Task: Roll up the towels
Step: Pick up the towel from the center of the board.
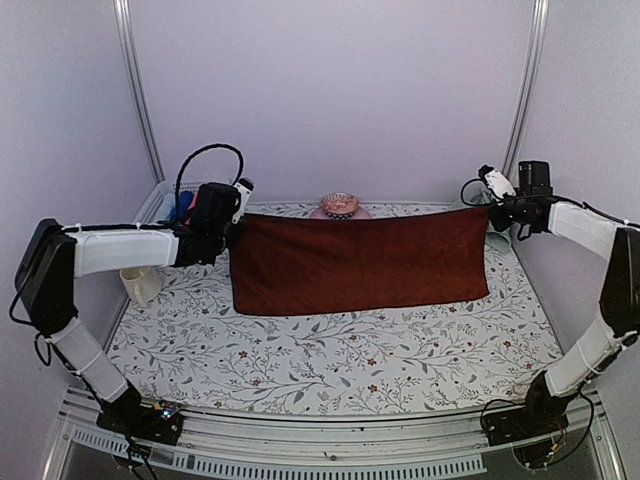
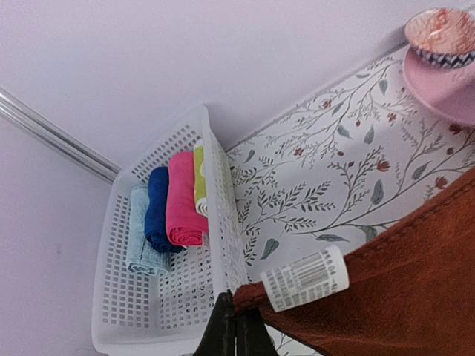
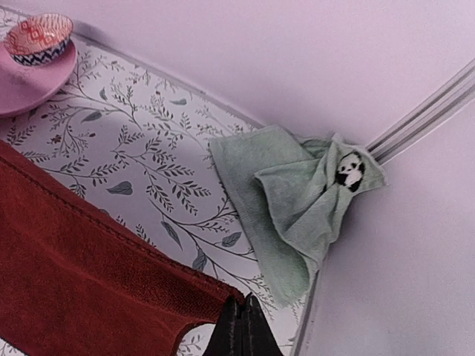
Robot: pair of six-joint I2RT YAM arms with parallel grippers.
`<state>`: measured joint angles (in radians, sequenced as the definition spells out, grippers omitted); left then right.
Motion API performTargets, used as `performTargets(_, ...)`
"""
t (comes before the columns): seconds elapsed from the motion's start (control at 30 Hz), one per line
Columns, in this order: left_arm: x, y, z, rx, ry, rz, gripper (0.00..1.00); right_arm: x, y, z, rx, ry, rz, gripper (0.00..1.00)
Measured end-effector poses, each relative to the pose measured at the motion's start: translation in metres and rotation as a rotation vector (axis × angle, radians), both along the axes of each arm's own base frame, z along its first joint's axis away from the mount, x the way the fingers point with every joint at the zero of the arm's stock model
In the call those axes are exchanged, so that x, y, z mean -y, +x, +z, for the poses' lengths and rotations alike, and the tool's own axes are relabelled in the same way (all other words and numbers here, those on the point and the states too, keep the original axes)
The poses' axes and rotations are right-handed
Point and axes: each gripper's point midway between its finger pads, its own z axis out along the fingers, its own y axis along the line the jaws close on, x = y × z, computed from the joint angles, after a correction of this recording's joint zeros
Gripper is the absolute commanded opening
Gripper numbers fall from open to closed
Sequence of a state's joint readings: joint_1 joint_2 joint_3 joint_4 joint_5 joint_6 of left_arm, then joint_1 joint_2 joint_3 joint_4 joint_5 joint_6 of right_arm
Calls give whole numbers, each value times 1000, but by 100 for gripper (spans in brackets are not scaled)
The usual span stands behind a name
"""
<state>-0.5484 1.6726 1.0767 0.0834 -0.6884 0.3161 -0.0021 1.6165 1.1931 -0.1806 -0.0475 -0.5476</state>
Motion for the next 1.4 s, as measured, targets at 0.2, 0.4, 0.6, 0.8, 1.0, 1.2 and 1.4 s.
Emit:
performTargets(0.2, 40, -83, 64, 119, -91, -106, 0, -6, -87, 101, 232, 5, 38, 2)
performTargets(0.4, 58, -168, 134, 264, -198, -164, 0, -14, -164, 176, 407, 45, 67, 2)
performTargets(0.6, 52, -203, 167, 345, -219, -117, 0, -10, -189, 194, 411, 80, 29, 2)
performTargets(0.8, 27, -163, 139, 285, -157, -12, 0, 5, -148, 126, 220, 52, -65, 2)
performTargets(1.0, 6, -79, 59, 95, -78, 69, 0, 14, -86, 20, -38, 4, -92, 2)
performTargets(1.2, 23, 5, -46, -137, 12, 64, 0, 15, -24, -57, -188, -18, -85, 2)
performTargets(1.4, 19, 57, -114, -234, 67, 76, 0, 22, 40, -97, -212, -48, -111, 2)
